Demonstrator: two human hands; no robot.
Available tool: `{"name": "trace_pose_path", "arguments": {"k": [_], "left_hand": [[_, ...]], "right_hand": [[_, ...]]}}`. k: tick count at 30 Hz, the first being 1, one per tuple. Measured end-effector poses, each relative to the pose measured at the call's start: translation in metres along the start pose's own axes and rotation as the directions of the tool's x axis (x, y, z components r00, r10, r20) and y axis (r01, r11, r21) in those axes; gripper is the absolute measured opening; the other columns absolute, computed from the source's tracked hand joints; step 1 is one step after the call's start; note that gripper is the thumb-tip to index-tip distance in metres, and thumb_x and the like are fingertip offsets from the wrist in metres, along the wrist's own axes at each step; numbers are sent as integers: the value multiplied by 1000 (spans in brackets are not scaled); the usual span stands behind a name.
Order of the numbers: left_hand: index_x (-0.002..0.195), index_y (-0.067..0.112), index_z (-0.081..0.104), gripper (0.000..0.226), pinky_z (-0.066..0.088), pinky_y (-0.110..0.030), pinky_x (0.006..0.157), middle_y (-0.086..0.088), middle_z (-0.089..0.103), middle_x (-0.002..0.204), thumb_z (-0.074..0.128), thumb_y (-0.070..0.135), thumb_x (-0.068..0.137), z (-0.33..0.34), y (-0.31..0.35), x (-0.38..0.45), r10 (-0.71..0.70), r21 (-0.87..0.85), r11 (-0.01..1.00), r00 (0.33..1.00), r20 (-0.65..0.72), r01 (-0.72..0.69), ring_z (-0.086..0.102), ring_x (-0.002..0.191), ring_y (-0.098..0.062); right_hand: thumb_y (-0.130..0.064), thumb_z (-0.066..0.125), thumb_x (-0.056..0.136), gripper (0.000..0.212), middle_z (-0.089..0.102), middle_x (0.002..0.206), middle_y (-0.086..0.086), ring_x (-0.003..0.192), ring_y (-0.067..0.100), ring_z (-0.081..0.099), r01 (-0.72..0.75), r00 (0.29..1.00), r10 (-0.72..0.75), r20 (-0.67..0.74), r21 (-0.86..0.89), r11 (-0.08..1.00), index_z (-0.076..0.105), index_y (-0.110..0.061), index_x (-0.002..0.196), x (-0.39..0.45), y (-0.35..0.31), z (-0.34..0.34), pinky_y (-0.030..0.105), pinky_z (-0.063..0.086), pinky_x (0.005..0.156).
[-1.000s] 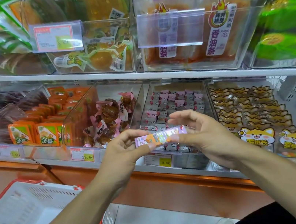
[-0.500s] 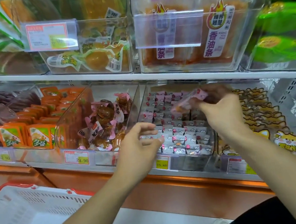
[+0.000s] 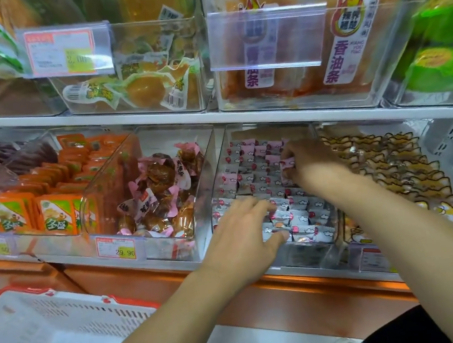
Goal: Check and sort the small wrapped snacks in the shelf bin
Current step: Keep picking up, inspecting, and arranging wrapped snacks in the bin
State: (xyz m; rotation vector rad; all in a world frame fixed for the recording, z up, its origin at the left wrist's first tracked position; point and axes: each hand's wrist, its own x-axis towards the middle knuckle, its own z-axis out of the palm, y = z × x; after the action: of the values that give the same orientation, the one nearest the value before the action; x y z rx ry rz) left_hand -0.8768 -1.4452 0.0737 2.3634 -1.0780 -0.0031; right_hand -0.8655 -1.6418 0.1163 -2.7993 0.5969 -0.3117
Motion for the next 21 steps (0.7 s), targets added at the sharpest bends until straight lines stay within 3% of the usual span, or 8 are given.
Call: {"name": "trace_pose_path", "arguments": {"k": [5, 8, 11, 17, 21], "left_hand": [[136, 24, 55, 53, 32, -29, 109, 5, 53, 132, 57, 57, 95, 1, -3, 4, 14, 24, 1000, 1000, -22, -14, 40, 129, -13], [137, 23, 55, 54, 31, -29, 110, 4, 54, 133, 57, 57, 95, 1, -3, 5, 24, 23, 999, 1000, -18, -23, 40, 130, -14], [137, 23, 54, 54, 30, -30, 111, 4, 53, 134, 57, 57, 95, 1, -4, 6, 27, 25, 999, 1000, -11, -27, 40, 130, -14], [137, 23, 54, 55, 31, -32, 111, 3, 53, 136, 58, 57, 94, 1, -4, 7, 26, 28, 999, 1000, -10, -25, 40, 131, -15], [138, 24, 53, 56, 31, -32, 111, 4, 53, 137, 57, 58, 94, 2, -4, 7, 25, 38, 999, 1000, -8, -24, 40, 131, -15]], "right_hand": [[-11, 80, 84, 32, 65, 129, 11, 109, 28, 65, -26, 998, 34, 59, -121, 992, 70, -10, 114, 14, -6, 1, 33, 52, 92], [3, 69, 87, 36, 60, 137, 14, 115, 32, 63, -10, 996, 32, 89, -236, 972, 68, -5, 122, 18, -4, 8, 38, 55, 95], [7, 64, 88, 38, 65, 124, 18, 104, 32, 67, -18, 987, 60, 148, -274, 962, 65, -5, 124, 15, 0, 14, 39, 57, 90], [2, 56, 94, 35, 55, 141, 19, 115, 31, 63, -11, 986, 42, 159, -194, 981, 64, -4, 127, 19, 6, 9, 38, 54, 98], [-7, 60, 95, 23, 48, 151, 12, 129, 31, 56, -20, 996, 27, 85, -79, 997, 75, -15, 112, 19, -1, 7, 39, 47, 108]]}}
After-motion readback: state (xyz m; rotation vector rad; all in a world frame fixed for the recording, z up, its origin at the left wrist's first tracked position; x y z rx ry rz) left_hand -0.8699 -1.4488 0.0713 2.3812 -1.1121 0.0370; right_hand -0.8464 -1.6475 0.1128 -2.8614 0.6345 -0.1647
